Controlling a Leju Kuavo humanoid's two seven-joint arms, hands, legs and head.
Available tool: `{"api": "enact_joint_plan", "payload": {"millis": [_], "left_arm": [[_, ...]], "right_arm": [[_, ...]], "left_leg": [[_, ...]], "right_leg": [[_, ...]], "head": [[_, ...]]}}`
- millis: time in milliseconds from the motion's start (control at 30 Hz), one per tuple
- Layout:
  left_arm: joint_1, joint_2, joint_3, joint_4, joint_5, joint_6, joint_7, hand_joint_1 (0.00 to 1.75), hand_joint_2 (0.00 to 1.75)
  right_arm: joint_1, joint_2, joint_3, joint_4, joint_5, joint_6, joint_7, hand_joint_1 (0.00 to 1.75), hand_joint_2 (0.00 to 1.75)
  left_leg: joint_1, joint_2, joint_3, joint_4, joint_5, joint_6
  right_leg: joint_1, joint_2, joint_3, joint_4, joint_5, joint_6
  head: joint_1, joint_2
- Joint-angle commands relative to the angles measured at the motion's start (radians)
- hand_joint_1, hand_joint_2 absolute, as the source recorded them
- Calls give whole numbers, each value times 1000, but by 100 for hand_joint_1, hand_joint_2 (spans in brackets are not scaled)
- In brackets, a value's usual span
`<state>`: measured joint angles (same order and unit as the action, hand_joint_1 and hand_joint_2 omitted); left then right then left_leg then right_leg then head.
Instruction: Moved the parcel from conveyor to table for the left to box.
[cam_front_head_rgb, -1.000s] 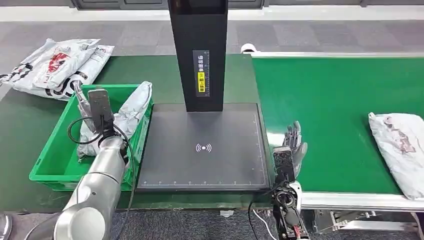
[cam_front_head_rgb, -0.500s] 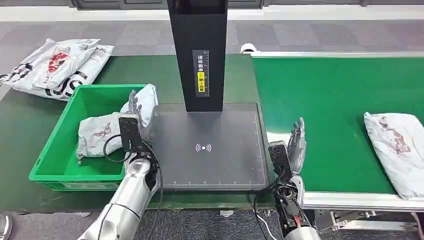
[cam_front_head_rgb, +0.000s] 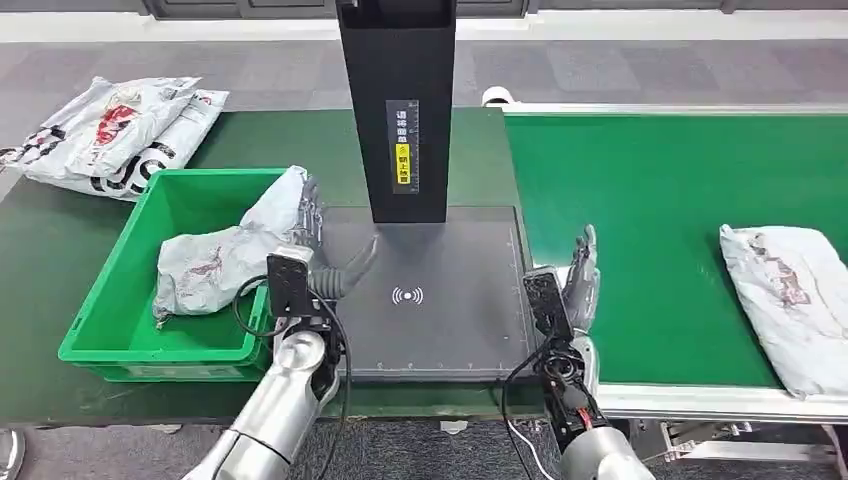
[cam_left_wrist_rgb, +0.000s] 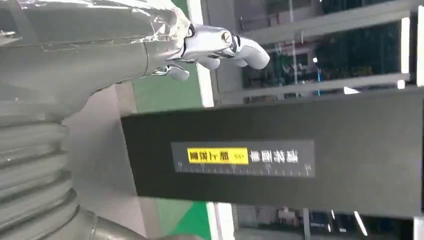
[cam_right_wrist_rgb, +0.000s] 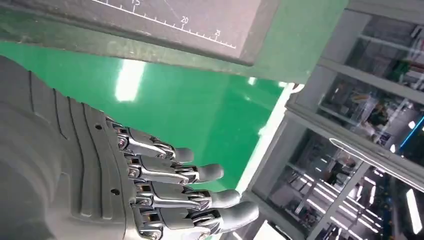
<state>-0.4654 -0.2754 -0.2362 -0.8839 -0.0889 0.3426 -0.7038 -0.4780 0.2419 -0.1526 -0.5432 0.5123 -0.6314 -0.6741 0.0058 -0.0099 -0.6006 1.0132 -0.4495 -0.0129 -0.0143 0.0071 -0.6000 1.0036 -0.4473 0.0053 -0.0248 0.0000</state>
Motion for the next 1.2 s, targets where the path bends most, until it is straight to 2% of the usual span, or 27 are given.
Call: {"api": "enact_joint_plan", "payload": {"millis": [33, 233, 267, 367, 467, 600, 633, 667, 733, 867, 1200], "left_arm": [[-25, 35, -97, 40, 19, -30, 6, 0, 175], [-24, 35, -97, 39, 24, -43, 6, 0, 175], [-21, 37, -102, 36, 20, -47, 6, 0, 175], [-42, 43, -144, 99, 59, -38, 6, 0, 175], [-91, 19, -95, 252, 56, -87, 6, 0, 175], [-113, 12, -62, 325, 53, -109, 6, 0, 175], [-142, 3, -37, 412, 60, -129, 6, 0, 175], [-142, 3, -37, 412, 60, -129, 6, 0, 175], [-211, -9, -17, 606, 62, -147, 16, 0, 175], [-224, -21, -35, 633, 27, -133, 66, 0, 175], [-222, -21, -28, 624, 26, -132, 62, 0, 175]], "right_arm": [[-47, -34, 4, 102, -15, -6, -9, 0, 0], [-44, -34, 4, 102, -16, -8, -11, 0, 0], [-43, -35, 5, 103, -16, -11, -10, 0, 175], [-44, -42, -9, 112, 0, 0, -4, 0, 175], [-54, -44, 4, 133, 7, 4, 22, 0, 175], [-59, -48, 7, 146, 6, 12, 27, 0, 175], [-64, -50, 15, 155, 13, 23, 35, 0, 175], [-64, -50, 15, 155, 13, 23, 35, 0, 175], [-70, -48, 26, 167, 37, 19, 59, 0, 175], [-70, -47, 34, 174, 47, 6, 74, 0, 175], [-70, -48, 34, 169, 44, 10, 68, 0, 175]], "left_leg": [[0, 0, 4, -2, 0, 0], [0, 1, 3, -2, 0, 0], [0, 1, 3, -2, 0, 0], [0, 1, 4, -2, 0, 0], [1, 0, 6, -4, 1, 1], [0, 0, 4, -2, 1, 0], [0, -1, 1, -1, 0, 0], [0, 0, 2, -1, 1, 0], [0, 1, 3, -2, 0, 0], [1, 0, 3, -1, 0, 0], [0, 1, 1, 0, 0, 0]], "right_leg": [[1, -1, 4, -3, 0, -1], [1, -1, 3, -2, 0, -1], [0, -1, 3, -2, 0, -1], [1, -1, 4, -3, 0, -1], [1, -3, 7, -5, 1, -1], [1, -1, 4, -3, 1, -1], [0, -2, 1, -1, 0, 0], [0, -1, 2, -2, 1, 0], [0, -1, 3, -2, 0, -1], [1, -2, 3, -2, 0, 0], [0, 0, 1, 0, 0, 0]], "head": [[0, 0], [0, 0], [0, 0], [0, 0], [0, 0], [0, 0], [0, 0], [0, 0], [0, 0], [0, 0], [0, 0]]}}
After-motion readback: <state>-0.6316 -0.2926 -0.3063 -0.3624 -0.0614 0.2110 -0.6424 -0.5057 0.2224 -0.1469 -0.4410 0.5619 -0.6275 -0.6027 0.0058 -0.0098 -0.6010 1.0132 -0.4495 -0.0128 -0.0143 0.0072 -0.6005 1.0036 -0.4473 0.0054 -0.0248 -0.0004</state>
